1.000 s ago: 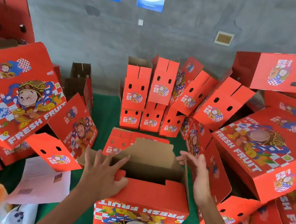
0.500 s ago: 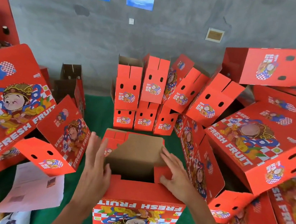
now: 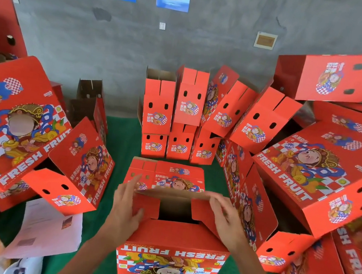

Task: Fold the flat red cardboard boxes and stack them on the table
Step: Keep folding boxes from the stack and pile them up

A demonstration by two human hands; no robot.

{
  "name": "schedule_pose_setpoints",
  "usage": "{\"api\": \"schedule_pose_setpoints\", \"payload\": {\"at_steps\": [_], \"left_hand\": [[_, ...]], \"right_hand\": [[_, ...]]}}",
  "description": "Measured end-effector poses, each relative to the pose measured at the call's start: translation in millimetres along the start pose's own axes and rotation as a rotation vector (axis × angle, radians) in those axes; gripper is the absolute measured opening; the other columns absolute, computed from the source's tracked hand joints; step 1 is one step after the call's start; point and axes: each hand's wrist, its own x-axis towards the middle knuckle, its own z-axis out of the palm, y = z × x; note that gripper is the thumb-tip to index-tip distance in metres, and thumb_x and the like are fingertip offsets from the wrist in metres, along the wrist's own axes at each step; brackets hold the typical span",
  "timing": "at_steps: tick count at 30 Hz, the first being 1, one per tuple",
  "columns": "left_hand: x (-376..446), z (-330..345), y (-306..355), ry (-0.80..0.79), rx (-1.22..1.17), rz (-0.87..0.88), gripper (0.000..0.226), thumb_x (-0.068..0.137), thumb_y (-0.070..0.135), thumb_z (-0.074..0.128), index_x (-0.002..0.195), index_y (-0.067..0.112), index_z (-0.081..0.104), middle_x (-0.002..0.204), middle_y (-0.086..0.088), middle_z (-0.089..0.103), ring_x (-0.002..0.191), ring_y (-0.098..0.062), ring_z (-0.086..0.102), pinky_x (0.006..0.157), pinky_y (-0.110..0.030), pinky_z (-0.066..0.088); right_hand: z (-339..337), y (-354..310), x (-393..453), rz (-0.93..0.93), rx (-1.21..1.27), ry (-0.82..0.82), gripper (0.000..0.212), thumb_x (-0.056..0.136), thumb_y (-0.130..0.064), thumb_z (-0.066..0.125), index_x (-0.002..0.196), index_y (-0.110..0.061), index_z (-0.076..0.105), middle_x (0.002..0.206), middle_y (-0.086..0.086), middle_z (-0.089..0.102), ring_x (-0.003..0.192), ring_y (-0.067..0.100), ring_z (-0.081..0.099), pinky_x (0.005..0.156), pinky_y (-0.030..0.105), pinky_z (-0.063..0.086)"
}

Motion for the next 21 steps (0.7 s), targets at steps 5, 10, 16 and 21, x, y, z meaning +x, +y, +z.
{"api": "schedule_pose_setpoints", "payload": {"at_steps": [5, 10, 16, 21], "left_hand": [[-4, -2, -4, -0.208, -0.06, -0.011, 0.043, 0.098, 0.023, 0.042, 0.125, 0.051, 0.061, 0.16, 0.018, 0.033, 0.155, -0.012, 0.021, 0.128, -0.049, 0.019], [7, 3, 5, -0.353, 0.422, -0.077, 0.088, 0.082, 0.083, 0.056, 0.155, 0.046, 0.023, 0.155, 0.023, 0.023, 0.15, -0.006, 0.017, 0.119, -0.044, 0.037], [19, 13, 10, -0.303, 0.584, -0.112, 0.075, 0.091, 0.078, 0.047, 0.156, 0.046, 0.026, 0.151, 0.011, 0.032, 0.146, -0.012, 0.024, 0.107, -0.049, 0.048], [20, 10, 7, -0.303, 0.544, -0.239, 0.072, 0.096, 0.079, 0.028, 0.158, 0.042, 0.026, 0.169, 0.002, 0.014, 0.158, -0.03, 0.005, 0.118, -0.06, 0.034]], "right_hand": [[0, 3, 1, 0.048, -0.167, -0.249, 0.024, 0.094, -0.05, 0.07, 0.117, -0.045, 0.066, 0.146, -0.023, 0.046, 0.143, 0.001, 0.035, 0.115, 0.027, 0.032], [4, 2, 8, 0.078, -0.417, -0.285, 0.071, 0.085, -0.069, 0.069, 0.145, -0.046, 0.04, 0.139, -0.022, 0.041, 0.132, 0.004, 0.038, 0.111, 0.035, 0.04], [16, 1, 21, 0.058, -0.632, -0.257, 0.074, 0.083, -0.072, 0.067, 0.144, -0.038, 0.043, 0.137, -0.015, 0.044, 0.13, 0.009, 0.036, 0.109, 0.036, 0.039], [2, -5, 24, 0.382, -0.312, 0.007, 0.075, 0.094, -0.078, 0.024, 0.113, -0.02, 0.066, 0.115, 0.0, 0.064, 0.115, 0.022, 0.059, 0.101, 0.042, 0.046]]}}
